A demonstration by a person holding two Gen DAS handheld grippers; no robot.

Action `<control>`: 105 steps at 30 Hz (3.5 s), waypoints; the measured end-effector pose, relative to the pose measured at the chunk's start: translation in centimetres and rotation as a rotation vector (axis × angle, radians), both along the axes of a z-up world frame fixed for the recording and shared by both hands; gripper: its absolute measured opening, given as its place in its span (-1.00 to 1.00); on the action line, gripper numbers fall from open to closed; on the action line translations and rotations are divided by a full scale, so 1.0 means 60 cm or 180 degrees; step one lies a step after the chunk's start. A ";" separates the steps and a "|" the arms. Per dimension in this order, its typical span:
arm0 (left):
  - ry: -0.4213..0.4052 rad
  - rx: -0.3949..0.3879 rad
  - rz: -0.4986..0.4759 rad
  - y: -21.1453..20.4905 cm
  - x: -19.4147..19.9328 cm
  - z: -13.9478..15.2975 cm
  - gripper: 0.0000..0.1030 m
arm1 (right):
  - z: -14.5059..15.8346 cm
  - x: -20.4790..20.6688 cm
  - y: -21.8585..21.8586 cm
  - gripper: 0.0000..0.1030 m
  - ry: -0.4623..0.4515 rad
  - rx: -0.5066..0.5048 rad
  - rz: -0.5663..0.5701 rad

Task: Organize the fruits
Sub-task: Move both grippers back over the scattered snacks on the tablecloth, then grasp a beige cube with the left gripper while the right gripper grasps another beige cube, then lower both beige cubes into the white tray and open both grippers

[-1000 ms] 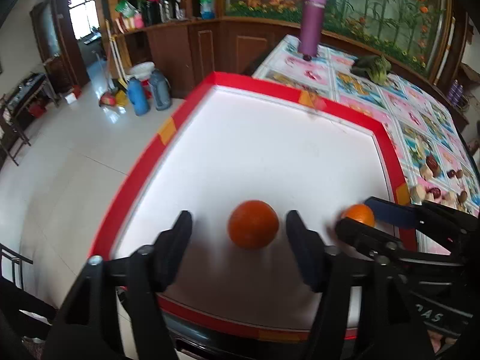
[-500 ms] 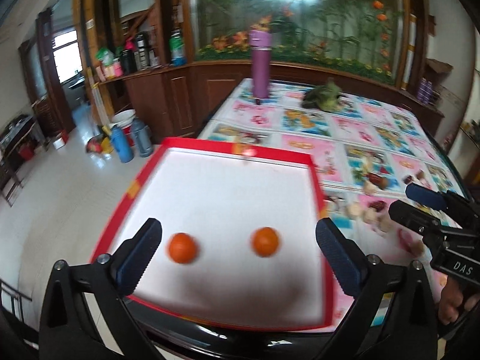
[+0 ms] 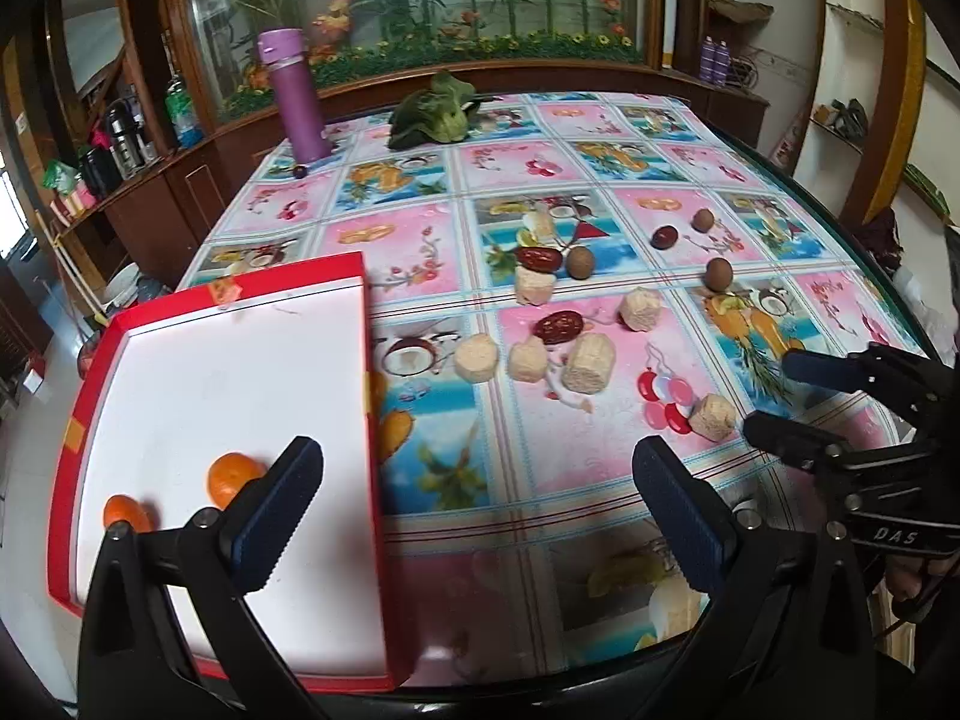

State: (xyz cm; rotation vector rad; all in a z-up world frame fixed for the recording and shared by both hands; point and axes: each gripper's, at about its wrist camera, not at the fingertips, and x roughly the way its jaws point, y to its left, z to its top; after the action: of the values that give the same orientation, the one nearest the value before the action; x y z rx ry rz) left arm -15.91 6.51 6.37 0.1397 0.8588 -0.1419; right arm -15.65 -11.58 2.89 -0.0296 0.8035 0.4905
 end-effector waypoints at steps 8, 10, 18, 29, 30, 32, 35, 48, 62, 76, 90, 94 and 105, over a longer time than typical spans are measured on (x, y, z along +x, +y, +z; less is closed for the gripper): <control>0.0049 -0.0011 -0.0062 0.003 0.019 -0.010 0.99 | -0.027 0.016 0.024 -0.38 0.0218 -0.0005 0.0188; 0.0065 -0.0073 -0.0132 0.000 0.027 -0.010 0.99 | -0.028 0.019 0.028 -0.40 0.0227 -0.0041 0.0187; 0.0253 -0.0243 -0.0456 -0.037 0.064 -0.020 0.61 | -0.032 0.023 0.026 -0.55 0.0278 -0.0060 0.0136; 0.0610 -0.0342 -0.0742 -0.073 0.114 -0.058 -0.21 | -0.032 0.041 -0.006 -0.75 0.0434 0.0231 -0.0118; 0.0620 -0.0324 -0.0747 -0.075 0.116 -0.061 -0.21 | -0.032 0.043 -0.006 -0.75 0.0441 0.0245 -0.0117; 0.0641 -0.0319 -0.0761 -0.078 0.120 -0.066 -0.21 | -0.032 0.044 -0.009 -0.75 0.0466 0.0299 -0.0103; 0.0662 -0.0303 -0.0782 -0.083 0.125 -0.074 -0.22 | -0.033 0.046 -0.011 -0.75 0.0506 0.0357 -0.0084; 0.0618 -0.0424 -0.0675 -0.074 0.125 -0.072 -0.43 | -0.032 0.044 -0.007 -0.75 0.0455 0.0302 -0.0076; 0.0041 -0.0306 -0.0245 -0.015 0.054 0.002 -0.43 | -0.026 0.043 0.011 -0.76 0.0378 0.0164 -0.0167; -0.0445 -0.0147 0.0641 0.162 0.006 0.047 -0.42 | 0.056 0.091 0.203 -0.76 0.0186 0.0371 0.0397; -0.0192 -0.0073 0.1355 0.305 0.032 -0.011 -0.42 | 0.018 0.144 0.367 -0.76 0.0558 0.0414 0.0748; -0.0087 -0.0044 0.1386 0.315 0.041 -0.027 -0.42 | 0.007 0.149 0.387 -0.76 0.0633 0.0370 0.0782; 0.0141 -0.0001 0.1501 0.323 0.051 -0.052 -0.26 | -0.003 0.141 0.411 -0.59 0.0791 0.0286 0.0880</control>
State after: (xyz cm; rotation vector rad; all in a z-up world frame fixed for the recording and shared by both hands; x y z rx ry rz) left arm -12.84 25.87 3.23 -0.0688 0.9142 0.2972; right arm -7.21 13.07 2.70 0.0039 1.0261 0.8025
